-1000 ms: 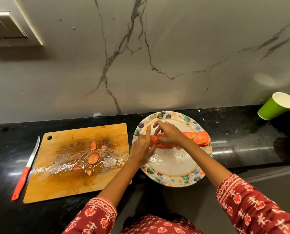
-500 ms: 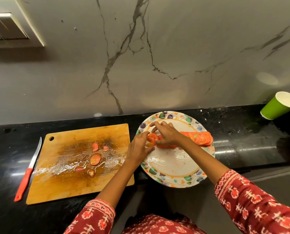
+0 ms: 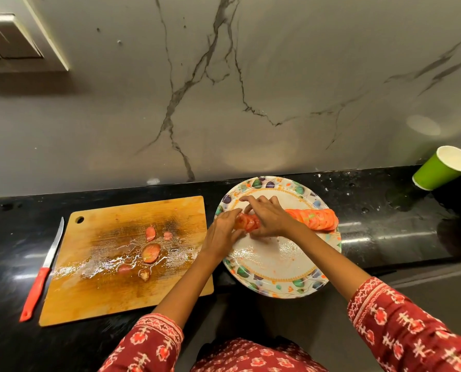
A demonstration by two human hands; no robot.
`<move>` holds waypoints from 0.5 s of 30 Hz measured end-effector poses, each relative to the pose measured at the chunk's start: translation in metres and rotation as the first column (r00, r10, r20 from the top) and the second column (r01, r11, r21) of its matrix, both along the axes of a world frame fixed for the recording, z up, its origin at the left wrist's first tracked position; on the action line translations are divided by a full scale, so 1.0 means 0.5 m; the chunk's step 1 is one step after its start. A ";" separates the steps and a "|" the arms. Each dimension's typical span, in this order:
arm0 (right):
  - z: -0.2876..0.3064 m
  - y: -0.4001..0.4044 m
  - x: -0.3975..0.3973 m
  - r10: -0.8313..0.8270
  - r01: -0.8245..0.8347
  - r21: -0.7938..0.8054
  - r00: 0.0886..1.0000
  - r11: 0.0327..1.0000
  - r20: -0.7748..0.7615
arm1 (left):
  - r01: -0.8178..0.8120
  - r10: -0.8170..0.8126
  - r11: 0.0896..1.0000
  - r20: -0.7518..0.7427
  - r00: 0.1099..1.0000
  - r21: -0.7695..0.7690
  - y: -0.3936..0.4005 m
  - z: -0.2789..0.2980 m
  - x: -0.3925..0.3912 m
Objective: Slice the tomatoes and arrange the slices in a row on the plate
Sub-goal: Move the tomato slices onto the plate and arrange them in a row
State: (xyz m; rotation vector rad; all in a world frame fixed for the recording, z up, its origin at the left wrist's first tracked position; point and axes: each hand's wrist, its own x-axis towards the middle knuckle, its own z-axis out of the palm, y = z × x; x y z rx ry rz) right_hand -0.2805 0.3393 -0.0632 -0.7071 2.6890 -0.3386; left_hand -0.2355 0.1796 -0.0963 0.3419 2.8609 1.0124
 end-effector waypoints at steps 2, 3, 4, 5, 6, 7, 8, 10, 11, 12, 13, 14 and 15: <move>-0.001 0.003 0.005 -0.009 0.009 -0.020 1.000 1.000 -0.007 | 0.020 -0.020 1.000 0.010 1.000 -0.014 -0.002 0.000 -0.006; -0.002 0.005 0.007 -0.016 0.016 -0.040 1.000 0.999 -0.009 | 0.029 -0.028 0.999 0.014 1.000 -0.024 -0.002 0.001 -0.009; -0.003 0.007 0.009 -0.024 0.023 -0.059 1.000 0.998 -0.013 | 0.030 -0.030 0.999 0.018 0.999 -0.031 -0.001 0.002 -0.013; -0.003 0.010 0.009 -0.030 0.029 -0.073 0.999 0.997 -0.020 | 0.028 -0.027 0.999 0.026 0.999 -0.032 0.000 0.002 -0.016; -0.002 0.012 0.010 -0.036 0.034 -0.081 0.999 0.996 -0.022 | 0.024 -0.023 0.999 0.033 0.999 -0.029 0.002 0.003 -0.018; 0.000 0.014 0.010 -0.039 0.037 -0.086 0.999 0.996 -0.021 | 0.023 -0.022 0.999 0.039 0.999 -0.026 0.004 0.003 -0.019; 0.003 0.016 0.010 -0.039 0.037 -0.089 0.999 0.995 -0.019 | 0.022 -0.021 0.999 0.042 0.999 -0.024 0.006 0.001 -0.018; 0.007 0.019 0.008 -0.033 0.031 -0.087 0.999 0.996 -0.019 | 0.010 -0.010 1.000 0.044 0.999 -0.017 0.010 -0.001 -0.017; 0.007 0.018 0.008 -0.029 0.027 -0.080 0.999 0.996 -0.020 | 0.000 0.000 1.000 0.044 0.999 -0.011 0.012 -0.003 -0.016; 0.006 0.017 0.009 -0.024 0.022 -0.071 0.999 0.997 -0.023 | -0.011 0.011 1.000 0.043 0.999 -0.005 0.015 -0.004 -0.015; 0.002 0.016 0.010 -0.021 0.019 -0.061 0.999 0.998 -0.029 | -0.019 0.019 1.000 0.040 0.999 -0.001 0.018 -0.004 -0.014; -0.002 0.014 0.012 -0.020 0.018 -0.053 0.999 0.998 -0.037 | -0.025 0.025 1.000 0.035 0.999 0.000 0.020 -0.003 -0.013; -0.006 0.014 0.013 -0.022 0.019 -0.053 0.999 0.998 -0.046 | -0.028 0.028 1.000 0.031 0.999 0.002 0.022 -0.002 -0.014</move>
